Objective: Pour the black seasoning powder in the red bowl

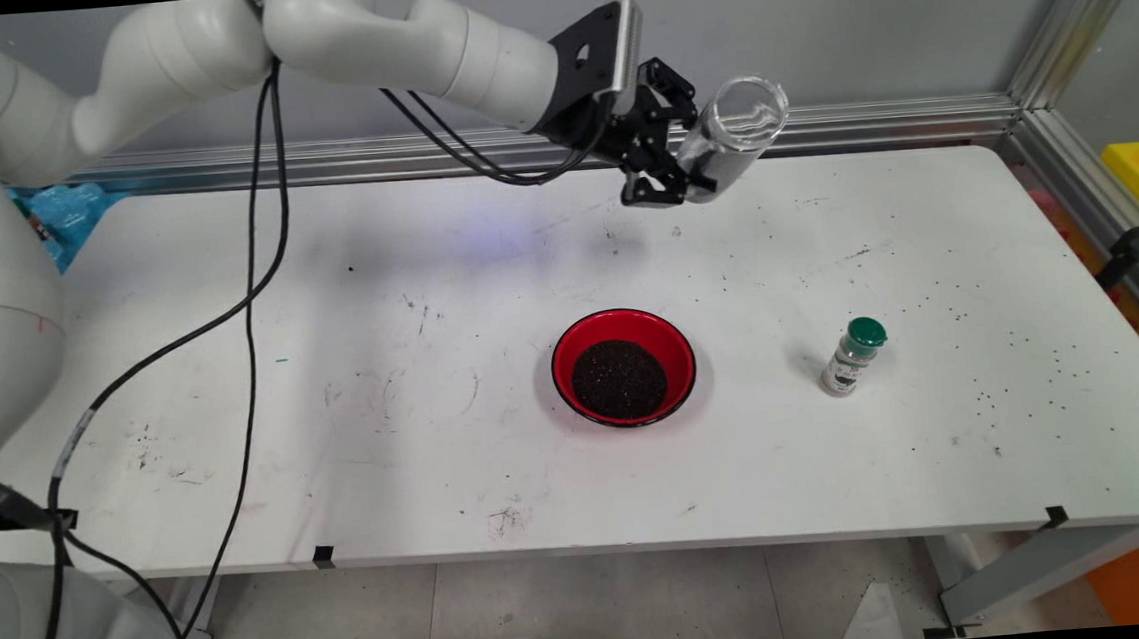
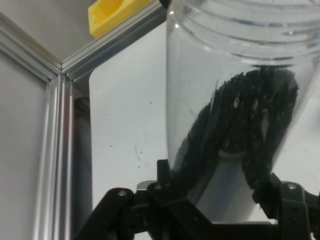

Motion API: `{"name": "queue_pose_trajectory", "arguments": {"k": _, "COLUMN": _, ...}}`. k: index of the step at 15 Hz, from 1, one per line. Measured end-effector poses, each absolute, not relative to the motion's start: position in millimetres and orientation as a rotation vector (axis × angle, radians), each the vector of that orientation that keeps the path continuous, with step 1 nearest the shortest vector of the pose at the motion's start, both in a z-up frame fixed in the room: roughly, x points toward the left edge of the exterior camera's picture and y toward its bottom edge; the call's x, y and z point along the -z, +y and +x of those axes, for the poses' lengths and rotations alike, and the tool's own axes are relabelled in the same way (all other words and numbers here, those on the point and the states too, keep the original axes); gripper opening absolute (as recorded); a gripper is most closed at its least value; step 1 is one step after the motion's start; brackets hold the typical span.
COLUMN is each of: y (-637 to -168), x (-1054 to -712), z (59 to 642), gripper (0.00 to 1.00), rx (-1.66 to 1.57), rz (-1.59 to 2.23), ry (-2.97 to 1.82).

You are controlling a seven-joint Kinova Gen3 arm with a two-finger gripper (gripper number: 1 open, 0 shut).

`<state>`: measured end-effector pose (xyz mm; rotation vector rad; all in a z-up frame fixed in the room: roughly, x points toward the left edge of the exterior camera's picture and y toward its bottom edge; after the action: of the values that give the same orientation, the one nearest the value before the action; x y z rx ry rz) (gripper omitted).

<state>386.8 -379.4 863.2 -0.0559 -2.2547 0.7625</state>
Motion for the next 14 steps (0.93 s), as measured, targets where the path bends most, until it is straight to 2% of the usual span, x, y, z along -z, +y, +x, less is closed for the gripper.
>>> {"name": "queue_pose_trajectory", "arguments": {"k": 14, "y": -427, "x": -820, "z": 349, "gripper": 0.0, "rx": -0.497, "rz": 0.317, "ry": -2.142}}
